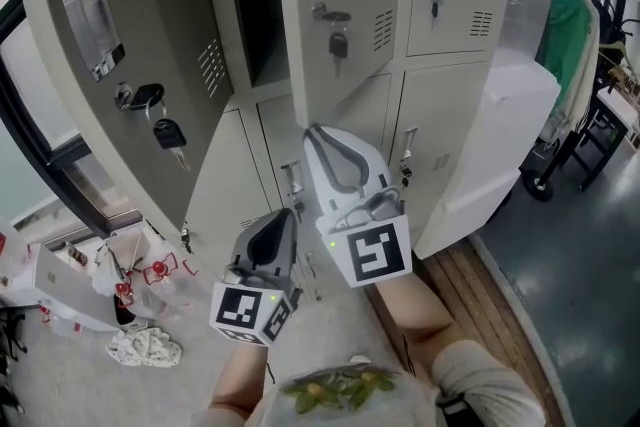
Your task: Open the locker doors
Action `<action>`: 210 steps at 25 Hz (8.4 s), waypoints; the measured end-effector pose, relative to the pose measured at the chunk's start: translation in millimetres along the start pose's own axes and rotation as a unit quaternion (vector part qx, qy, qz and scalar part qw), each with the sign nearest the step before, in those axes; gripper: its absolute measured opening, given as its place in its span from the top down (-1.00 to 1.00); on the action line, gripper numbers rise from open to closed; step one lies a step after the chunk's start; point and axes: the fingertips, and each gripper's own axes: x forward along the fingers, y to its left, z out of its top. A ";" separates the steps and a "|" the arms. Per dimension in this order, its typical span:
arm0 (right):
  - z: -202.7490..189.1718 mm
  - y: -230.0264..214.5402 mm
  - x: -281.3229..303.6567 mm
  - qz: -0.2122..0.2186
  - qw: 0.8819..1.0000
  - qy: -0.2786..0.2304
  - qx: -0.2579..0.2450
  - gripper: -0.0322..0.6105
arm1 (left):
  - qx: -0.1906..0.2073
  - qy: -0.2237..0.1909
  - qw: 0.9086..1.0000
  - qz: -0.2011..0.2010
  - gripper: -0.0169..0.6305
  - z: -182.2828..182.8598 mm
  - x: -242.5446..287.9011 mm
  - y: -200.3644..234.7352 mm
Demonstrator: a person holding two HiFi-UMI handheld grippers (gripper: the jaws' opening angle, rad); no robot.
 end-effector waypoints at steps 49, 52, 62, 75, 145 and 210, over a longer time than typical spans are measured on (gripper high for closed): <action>17.6 -48.8 -72.4 -0.066 0.998 0.016 -0.013 0.78 | -0.012 0.005 0.997 -0.082 0.86 -9.5 24.3 -73.5; 17.6 -51.2 -75.4 -0.069 0.997 0.019 -0.016 0.78 | -0.013 0.006 0.996 -0.086 0.86 -10.3 25.9 -76.5; 17.9 -61.7 -86.2 -0.085 0.996 0.025 -0.024 0.78 | -0.015 0.007 0.995 -0.101 0.86 -12.6 31.1 -86.9; 20.5 -78.9 -100.9 -0.108 0.993 0.028 -0.032 0.78 | -0.021 0.006 0.992 -0.125 0.86 -11.6 38.0 -106.3; -6.9 -84.9 -153.3 -0.115 0.986 0.107 -0.053 0.78 | -0.033 -0.016 0.979 -0.200 0.86 -6.2 43.6 -161.2; -48.7 -247.7 -106.7 0.051 0.993 -0.040 0.101 0.78 | 0.028 0.004 1.000 0.007 0.86 -28.2 169.0 -181.4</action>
